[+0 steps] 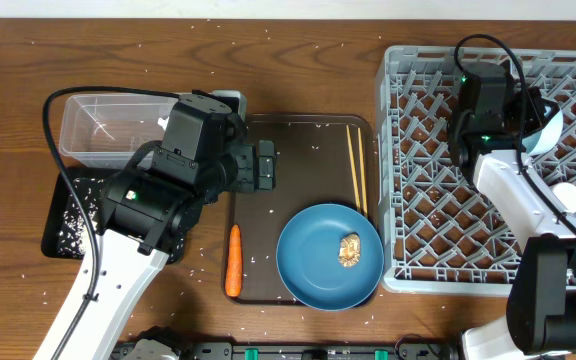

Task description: Sort waste into correct bins and load items into the dishwasher rack

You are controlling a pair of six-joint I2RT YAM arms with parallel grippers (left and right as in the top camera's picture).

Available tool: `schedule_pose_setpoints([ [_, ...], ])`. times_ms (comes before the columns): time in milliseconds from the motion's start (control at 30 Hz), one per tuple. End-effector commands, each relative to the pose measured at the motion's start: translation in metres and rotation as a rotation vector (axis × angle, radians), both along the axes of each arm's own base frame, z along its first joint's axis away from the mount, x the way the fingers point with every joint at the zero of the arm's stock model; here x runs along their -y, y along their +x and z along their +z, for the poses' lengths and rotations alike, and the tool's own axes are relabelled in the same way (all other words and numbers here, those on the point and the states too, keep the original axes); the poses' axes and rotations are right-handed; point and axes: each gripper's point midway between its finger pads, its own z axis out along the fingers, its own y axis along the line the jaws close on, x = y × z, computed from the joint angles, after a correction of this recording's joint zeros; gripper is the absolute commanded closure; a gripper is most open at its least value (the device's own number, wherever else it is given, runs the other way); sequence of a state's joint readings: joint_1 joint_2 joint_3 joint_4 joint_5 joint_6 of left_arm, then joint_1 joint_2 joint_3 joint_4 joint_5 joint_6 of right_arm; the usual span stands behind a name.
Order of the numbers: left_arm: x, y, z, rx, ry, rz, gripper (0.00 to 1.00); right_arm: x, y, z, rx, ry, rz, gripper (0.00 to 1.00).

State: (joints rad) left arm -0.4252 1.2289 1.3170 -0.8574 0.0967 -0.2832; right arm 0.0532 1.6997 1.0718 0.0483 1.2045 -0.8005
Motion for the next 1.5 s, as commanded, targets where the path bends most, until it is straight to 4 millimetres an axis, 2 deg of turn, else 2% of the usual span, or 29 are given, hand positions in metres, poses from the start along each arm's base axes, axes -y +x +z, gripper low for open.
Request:
schedule_pose_setpoints([
  [0,-0.005,0.002,0.001,0.011,0.021,0.008,0.02,0.000,0.002,-0.008,-0.040,-0.019,-0.011,0.99],
  [300,-0.005,0.002,0.001,0.011,0.021,0.008,0.02,0.004,0.002,-0.021,-0.088,-0.040,-0.034,0.99],
  [467,-0.005,0.002,0.001,0.011,0.021,0.008,0.02,0.004,0.002,-0.020,-0.114,-0.055,-0.032,0.99],
  [633,-0.005,0.002,0.001,0.011,0.021,0.008,0.02,0.008,0.009,0.012,-0.077,-0.137,-0.057,0.99],
  [767,-0.005,0.002,0.001,0.011,0.021,0.008,0.02,0.007,0.016,0.024,-0.098,-0.171,-0.028,0.99],
  [1100,-0.005,0.002,0.001,0.011,0.021,0.008,0.02,0.006,0.016,0.007,-0.141,-0.149,-0.016,0.99],
  [1467,-0.005,0.002,0.001,0.011,0.021,0.008,0.02,0.001,0.019,-0.032,-0.243,-0.174,-0.039,0.99],
])
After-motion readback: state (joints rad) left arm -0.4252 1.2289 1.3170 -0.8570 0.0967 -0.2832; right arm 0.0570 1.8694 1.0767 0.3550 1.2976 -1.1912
